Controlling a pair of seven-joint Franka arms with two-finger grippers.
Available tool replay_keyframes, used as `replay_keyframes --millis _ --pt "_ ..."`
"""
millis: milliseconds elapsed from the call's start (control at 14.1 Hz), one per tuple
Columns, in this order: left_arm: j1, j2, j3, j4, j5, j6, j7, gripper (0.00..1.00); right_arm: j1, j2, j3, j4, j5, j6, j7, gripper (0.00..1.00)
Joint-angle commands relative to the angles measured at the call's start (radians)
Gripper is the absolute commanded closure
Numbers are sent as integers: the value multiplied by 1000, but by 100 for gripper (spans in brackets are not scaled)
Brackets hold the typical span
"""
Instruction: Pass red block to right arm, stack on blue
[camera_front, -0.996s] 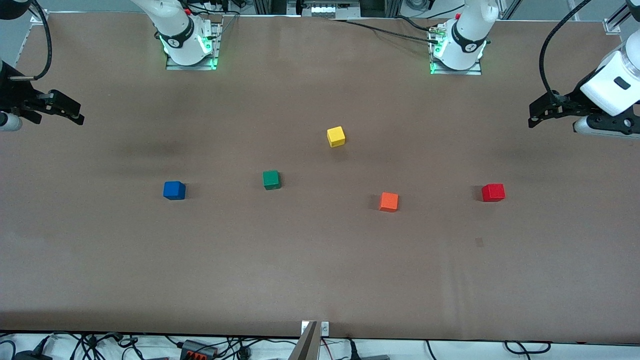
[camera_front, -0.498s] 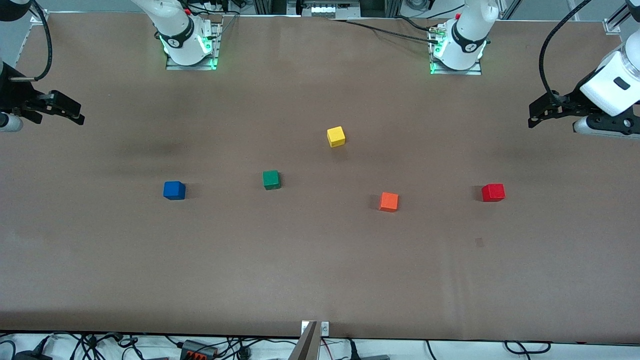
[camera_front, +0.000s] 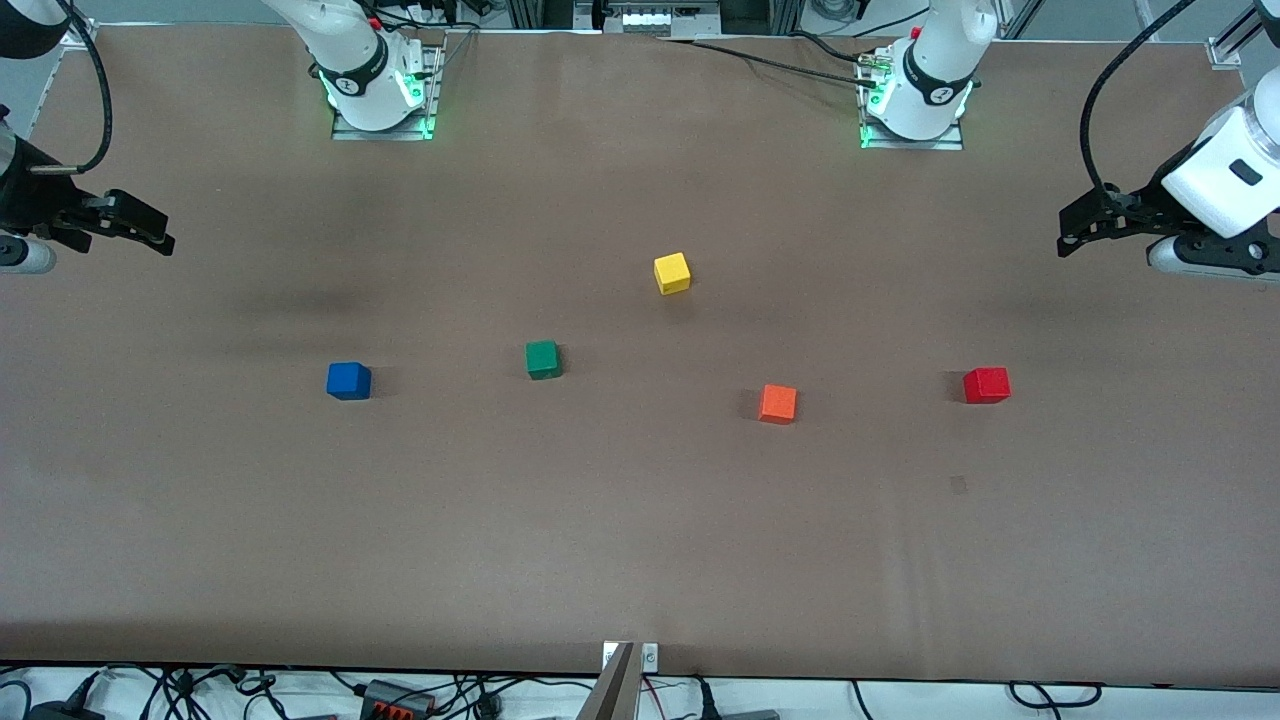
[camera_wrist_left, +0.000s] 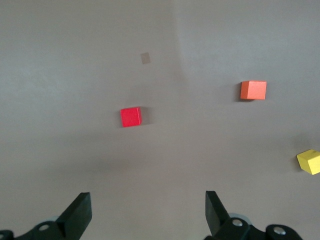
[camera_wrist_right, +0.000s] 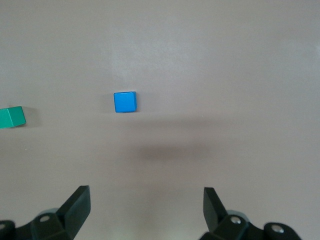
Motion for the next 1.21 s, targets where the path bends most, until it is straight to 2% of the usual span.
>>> replay_keyframes --millis 0,427,640,925,996,1139 --pt "-6 25 3 46 -12 -36 -4 0 -6 -10 10 -7 -8 5 2 0" --pt "8 70 4 54 -20 -57 -1 0 -3 -3 18 -7 -8 5 8 0" --pt "11 142 14 86 -11 -59 6 0 0 -1 18 -9 -13 10 9 0" --pt "37 217 18 46 -8 -45 5 0 7 2 18 -7 -14 25 9 0" --pt "46 237 18 14 -5 -1 5 0 5 6 20 -7 -14 31 9 0" --pt "95 244 17 -99 -2 176 6 0 5 5 18 -12 -14 68 9 0"
